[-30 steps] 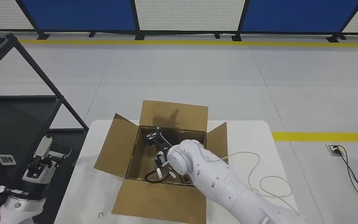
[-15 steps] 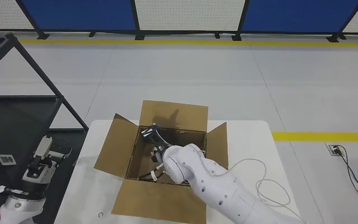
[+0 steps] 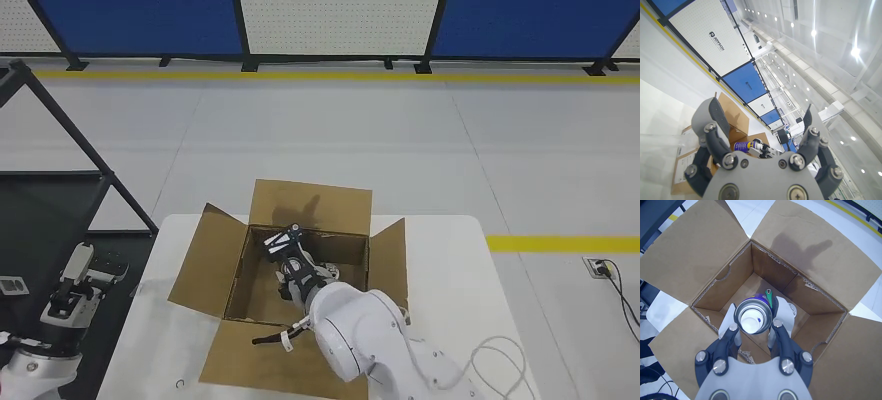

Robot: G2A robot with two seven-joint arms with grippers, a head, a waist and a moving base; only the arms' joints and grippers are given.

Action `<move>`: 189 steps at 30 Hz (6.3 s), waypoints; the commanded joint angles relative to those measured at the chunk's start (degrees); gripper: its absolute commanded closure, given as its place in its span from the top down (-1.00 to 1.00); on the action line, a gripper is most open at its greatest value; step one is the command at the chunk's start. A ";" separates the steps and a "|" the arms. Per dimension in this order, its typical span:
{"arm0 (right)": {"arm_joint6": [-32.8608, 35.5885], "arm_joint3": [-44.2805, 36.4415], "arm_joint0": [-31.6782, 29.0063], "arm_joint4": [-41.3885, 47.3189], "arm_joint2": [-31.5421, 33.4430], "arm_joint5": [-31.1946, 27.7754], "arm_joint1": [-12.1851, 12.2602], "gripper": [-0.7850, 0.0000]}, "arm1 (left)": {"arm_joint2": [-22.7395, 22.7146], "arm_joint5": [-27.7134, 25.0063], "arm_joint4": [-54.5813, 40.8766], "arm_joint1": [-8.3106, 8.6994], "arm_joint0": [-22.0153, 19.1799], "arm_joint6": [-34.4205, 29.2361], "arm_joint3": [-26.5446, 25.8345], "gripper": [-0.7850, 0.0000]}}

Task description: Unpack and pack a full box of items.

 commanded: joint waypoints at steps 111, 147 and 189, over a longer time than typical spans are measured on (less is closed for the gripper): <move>4.27 15.05 -15.95 -14.60 49.27 9.02 3.02 -0.12 | 0.00 0.00 0.00 0.00 0.00 0.00 0.00 1.00; 15.05 -25.50 -14.34 -23.42 32.07 0.97 2.35 1.00 | 0.00 0.00 0.00 0.00 0.00 0.00 0.00 1.00; 8.55 16.60 3.16 0.82 8.83 -7.30 -4.34 1.00 | 1.32 1.02 0.87 0.00 0.89 1.00 -0.59 1.00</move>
